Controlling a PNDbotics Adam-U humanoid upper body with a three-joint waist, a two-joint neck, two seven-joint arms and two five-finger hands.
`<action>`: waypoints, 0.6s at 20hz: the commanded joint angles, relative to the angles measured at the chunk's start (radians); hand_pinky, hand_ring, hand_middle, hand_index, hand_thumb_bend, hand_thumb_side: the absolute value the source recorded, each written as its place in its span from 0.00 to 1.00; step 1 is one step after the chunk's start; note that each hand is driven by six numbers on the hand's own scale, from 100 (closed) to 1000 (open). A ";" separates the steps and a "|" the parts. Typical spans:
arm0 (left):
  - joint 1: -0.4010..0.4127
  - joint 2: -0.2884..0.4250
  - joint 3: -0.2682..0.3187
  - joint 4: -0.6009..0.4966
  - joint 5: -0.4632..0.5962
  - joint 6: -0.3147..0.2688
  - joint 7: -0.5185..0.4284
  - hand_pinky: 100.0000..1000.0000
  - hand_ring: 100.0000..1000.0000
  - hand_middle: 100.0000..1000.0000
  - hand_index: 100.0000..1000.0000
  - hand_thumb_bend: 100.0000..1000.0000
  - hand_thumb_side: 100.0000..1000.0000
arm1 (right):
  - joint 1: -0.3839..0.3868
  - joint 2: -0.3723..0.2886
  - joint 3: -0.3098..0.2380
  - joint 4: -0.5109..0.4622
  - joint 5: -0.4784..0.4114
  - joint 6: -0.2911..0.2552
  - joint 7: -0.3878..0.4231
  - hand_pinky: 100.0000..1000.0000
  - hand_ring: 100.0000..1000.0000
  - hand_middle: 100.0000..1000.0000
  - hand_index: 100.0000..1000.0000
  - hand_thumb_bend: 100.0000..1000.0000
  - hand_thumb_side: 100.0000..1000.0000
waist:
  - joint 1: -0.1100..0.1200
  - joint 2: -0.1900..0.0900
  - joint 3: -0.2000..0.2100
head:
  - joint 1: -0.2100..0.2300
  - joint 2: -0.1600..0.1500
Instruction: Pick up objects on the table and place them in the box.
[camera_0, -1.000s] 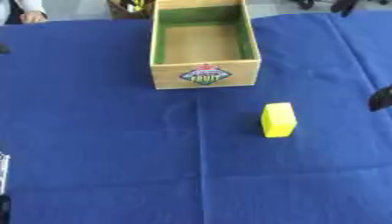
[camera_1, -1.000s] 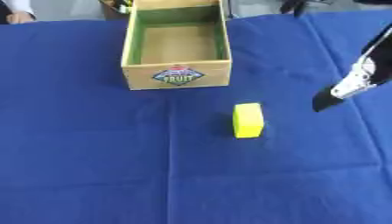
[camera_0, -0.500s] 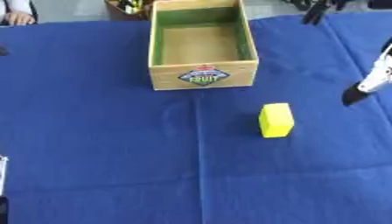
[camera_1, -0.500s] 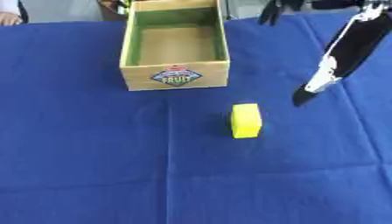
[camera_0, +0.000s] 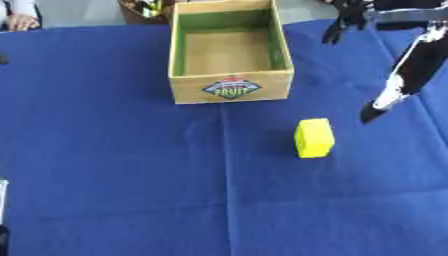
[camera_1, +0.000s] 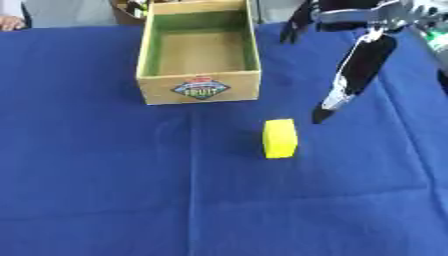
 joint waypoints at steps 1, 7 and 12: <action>-0.006 0.010 -0.004 -0.018 0.002 -0.001 -0.003 0.35 0.48 0.51 0.69 0.00 1.00 | -0.017 0.002 0.002 0.025 0.024 -0.013 0.000 0.77 0.86 0.73 0.88 0.79 0.33 | -0.001 -0.021 0.000 | -0.003 -0.010; -0.007 0.008 -0.004 -0.018 0.002 -0.002 -0.003 0.35 0.48 0.51 0.69 0.00 1.00 | -0.014 0.032 0.017 0.073 0.045 -0.033 0.000 0.78 0.86 0.75 0.89 0.77 0.31 | 0.000 -0.018 0.000 | -0.009 -0.018; -0.007 0.008 -0.004 -0.018 0.001 -0.001 -0.004 0.35 0.48 0.51 0.69 0.00 1.00 | -0.007 0.043 0.030 0.099 0.072 -0.048 0.000 0.77 0.86 0.75 0.89 0.75 0.30 | 0.000 -0.016 -0.002 | -0.011 -0.019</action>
